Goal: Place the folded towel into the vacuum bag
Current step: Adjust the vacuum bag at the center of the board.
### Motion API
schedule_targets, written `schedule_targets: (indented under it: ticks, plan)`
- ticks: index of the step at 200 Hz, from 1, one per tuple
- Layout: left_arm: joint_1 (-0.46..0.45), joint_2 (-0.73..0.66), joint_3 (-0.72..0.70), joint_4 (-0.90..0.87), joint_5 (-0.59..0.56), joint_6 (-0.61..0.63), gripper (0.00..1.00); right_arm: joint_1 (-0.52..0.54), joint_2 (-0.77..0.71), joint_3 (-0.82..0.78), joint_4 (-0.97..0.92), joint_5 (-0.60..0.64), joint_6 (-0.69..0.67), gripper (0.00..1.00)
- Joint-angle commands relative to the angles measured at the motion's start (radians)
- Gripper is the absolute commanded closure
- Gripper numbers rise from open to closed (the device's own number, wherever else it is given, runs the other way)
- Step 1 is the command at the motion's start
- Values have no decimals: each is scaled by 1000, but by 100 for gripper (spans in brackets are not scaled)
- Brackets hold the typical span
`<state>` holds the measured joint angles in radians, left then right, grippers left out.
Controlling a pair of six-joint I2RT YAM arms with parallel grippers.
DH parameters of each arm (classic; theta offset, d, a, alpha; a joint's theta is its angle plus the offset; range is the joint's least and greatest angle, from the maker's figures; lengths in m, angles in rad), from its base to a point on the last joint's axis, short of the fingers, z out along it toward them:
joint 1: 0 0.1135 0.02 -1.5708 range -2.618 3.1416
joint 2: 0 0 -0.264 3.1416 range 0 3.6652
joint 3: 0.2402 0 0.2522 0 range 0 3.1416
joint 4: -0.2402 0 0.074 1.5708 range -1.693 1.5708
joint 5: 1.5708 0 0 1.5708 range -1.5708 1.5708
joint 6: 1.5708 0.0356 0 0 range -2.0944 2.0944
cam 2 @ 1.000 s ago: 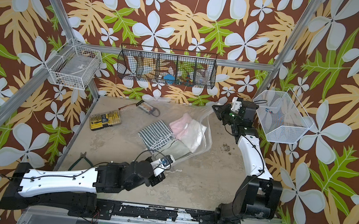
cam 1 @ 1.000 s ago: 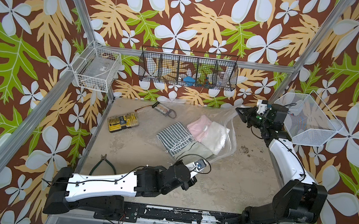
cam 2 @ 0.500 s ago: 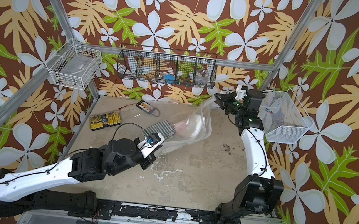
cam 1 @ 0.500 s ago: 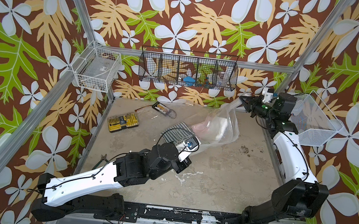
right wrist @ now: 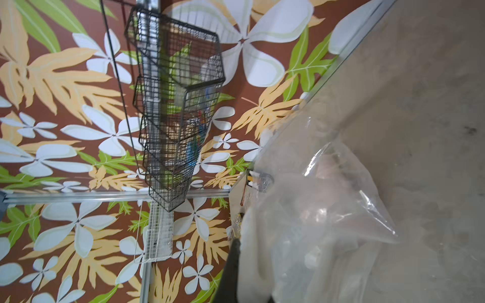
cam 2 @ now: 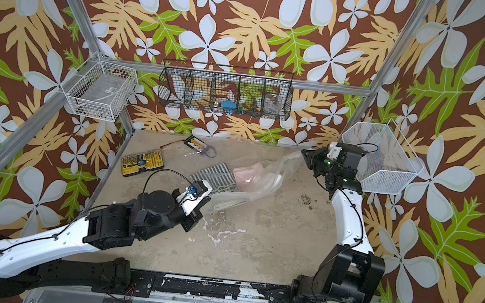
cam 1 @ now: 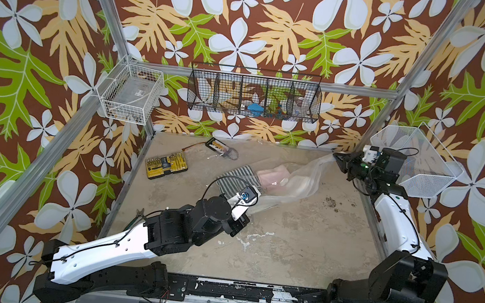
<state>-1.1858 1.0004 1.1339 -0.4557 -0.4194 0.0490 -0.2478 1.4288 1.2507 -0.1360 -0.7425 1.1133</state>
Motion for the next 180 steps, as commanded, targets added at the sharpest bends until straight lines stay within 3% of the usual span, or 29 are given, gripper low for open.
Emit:
schedule_targets:
  ticks: [1, 20, 58, 93, 113, 127, 159, 180]
  plan:
    - [2, 0, 4, 48, 23, -50, 100, -7, -21, 39, 30, -11, -51, 100]
    - [1, -4, -31, 69, 50, -87, 100, -34, -38, 31, -42, -11, -105, 100]
    - [1, -53, -217, 113, 110, -233, 100, -76, -147, -294, -16, 8, -163, 100]
    - [2, -65, -326, 129, 84, -344, 100, -81, -211, -474, -34, 38, -232, 100]
    - [12, -27, -332, 88, -23, -416, 100, -81, -226, -511, -57, 40, -265, 100]
    - [67, -8, -334, 51, -51, -471, 100, -79, -241, -532, -72, 48, -283, 100]
    - [290, -25, -390, 120, 115, -515, 100, -11, -270, -572, -92, 70, -290, 100]
    - [364, 13, -371, 110, 121, -484, 100, 32, -292, -610, -88, 89, -282, 100]
